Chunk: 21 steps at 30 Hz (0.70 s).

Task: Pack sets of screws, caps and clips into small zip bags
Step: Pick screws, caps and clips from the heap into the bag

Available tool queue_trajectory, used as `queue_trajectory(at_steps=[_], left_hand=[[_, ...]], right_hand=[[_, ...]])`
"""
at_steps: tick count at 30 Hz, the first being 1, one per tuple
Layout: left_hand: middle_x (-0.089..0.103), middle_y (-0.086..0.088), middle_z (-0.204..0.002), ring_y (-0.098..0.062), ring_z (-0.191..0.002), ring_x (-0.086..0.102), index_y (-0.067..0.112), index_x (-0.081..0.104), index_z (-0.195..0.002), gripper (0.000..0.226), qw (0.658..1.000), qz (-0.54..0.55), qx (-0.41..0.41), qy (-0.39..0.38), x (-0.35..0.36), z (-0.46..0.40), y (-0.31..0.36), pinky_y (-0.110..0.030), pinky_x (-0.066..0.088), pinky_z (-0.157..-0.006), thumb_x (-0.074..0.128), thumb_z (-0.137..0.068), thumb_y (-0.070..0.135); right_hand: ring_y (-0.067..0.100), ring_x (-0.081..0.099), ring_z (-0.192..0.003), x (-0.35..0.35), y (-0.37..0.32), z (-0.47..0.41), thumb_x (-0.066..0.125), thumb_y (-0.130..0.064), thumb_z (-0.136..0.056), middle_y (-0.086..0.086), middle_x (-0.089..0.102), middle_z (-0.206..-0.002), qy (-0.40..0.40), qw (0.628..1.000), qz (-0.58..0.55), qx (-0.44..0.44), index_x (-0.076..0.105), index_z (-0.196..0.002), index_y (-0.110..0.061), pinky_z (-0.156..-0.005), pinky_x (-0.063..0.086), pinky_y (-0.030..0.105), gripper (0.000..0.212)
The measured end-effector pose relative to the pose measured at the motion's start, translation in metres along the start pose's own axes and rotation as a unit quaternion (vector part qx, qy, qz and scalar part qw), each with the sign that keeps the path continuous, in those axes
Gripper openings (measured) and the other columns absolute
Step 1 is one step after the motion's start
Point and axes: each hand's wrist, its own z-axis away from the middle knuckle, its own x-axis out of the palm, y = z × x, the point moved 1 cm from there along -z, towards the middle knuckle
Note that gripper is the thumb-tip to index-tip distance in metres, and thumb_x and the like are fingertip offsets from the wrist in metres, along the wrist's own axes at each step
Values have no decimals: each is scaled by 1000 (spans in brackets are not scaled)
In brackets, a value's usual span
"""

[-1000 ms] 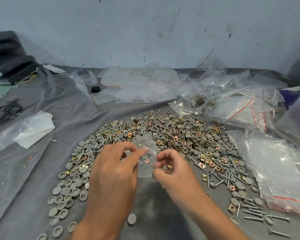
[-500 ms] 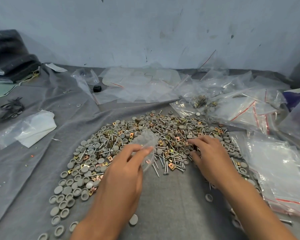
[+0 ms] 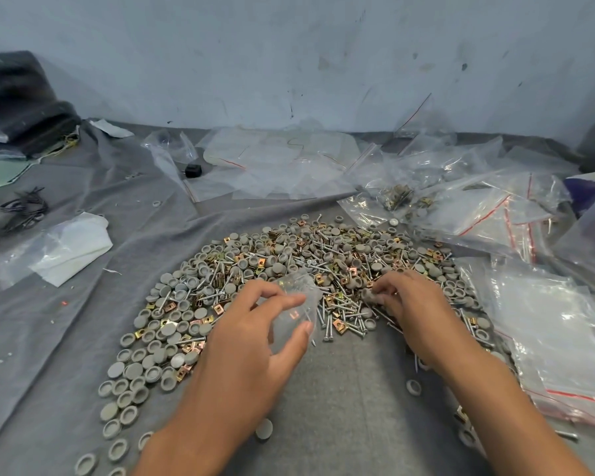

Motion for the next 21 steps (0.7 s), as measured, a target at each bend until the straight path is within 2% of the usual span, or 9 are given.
queue_trajectory(at_steps=[2, 5, 9, 11, 14, 17, 21], left_hand=[[53, 21, -106, -11, -76, 54, 31, 72, -120, 34, 1000, 16, -18, 5, 0, 0, -1, -11, 41, -70, 71, -89, 44], [54, 20, -105, -13, -76, 55, 31, 72, -119, 38, 999, 20, -35, 0, 0, -1, -2, -14, 43, -70, 75, -84, 46], [49, 23, -107, -2, -73, 54, 31, 71, -116, 46, 999, -2, -37, -18, 2, 0, -2, -13, 40, -67, 66, -81, 60], [47, 23, -108, 4, -73, 51, 30, 70, -115, 45, 999, -25, -32, -28, 2, 0, -2, -16, 42, -70, 66, -80, 58], [49, 18, -109, 3, -71, 48, 25, 71, -113, 43, 998, -41, -27, -28, 2, 0, -1, -26, 52, -69, 69, -78, 48], [50, 15, -110, 0, -79, 50, 23, 72, -114, 44, 998, -39, -28, -32, 2, 0, 0, -30, 56, -70, 66, -76, 44], [48, 19, -107, 6, -72, 50, 30, 70, -110, 38, 999, -13, -26, -39, 2, 0, 4, -23, 50, -65, 59, -77, 46]], right_hand=[[-7, 47, -83, -8, -4, 2, 61, -26, -99, -21, 52, -94, 23, 999, -46, 5, 65, -101, -34, -68, 34, 8, 8], [-7, 52, -90, -23, -20, 12, 63, -28, -97, -20, 59, -97, 59, 991, -115, -26, 65, -103, -35, -72, 37, 8, 10], [-4, 59, -94, -36, -62, 37, 58, -35, -94, -23, 59, -100, 86, 967, -187, -153, 65, -105, -34, -79, 42, 6, 13], [-2, 58, -95, -33, -82, 50, 56, -33, -98, -19, 58, -102, 77, 956, -169, -226, 68, -104, -28, -83, 42, 9, 14], [11, 57, -90, -22, -96, 61, 61, -27, -99, -10, 61, -100, 111, 945, -64, -300, 71, -102, -22, -79, 49, 26, 12], [16, 57, -84, -15, -101, 61, 69, -19, -94, -5, 65, -98, 145, 937, -4, -319, 73, -101, -20, -73, 51, 33, 7], [14, 62, -89, -11, -102, 61, 74, -14, -92, -5, 68, -101, 150, 940, -54, -301, 71, -114, -18, -79, 53, 29, 22]])
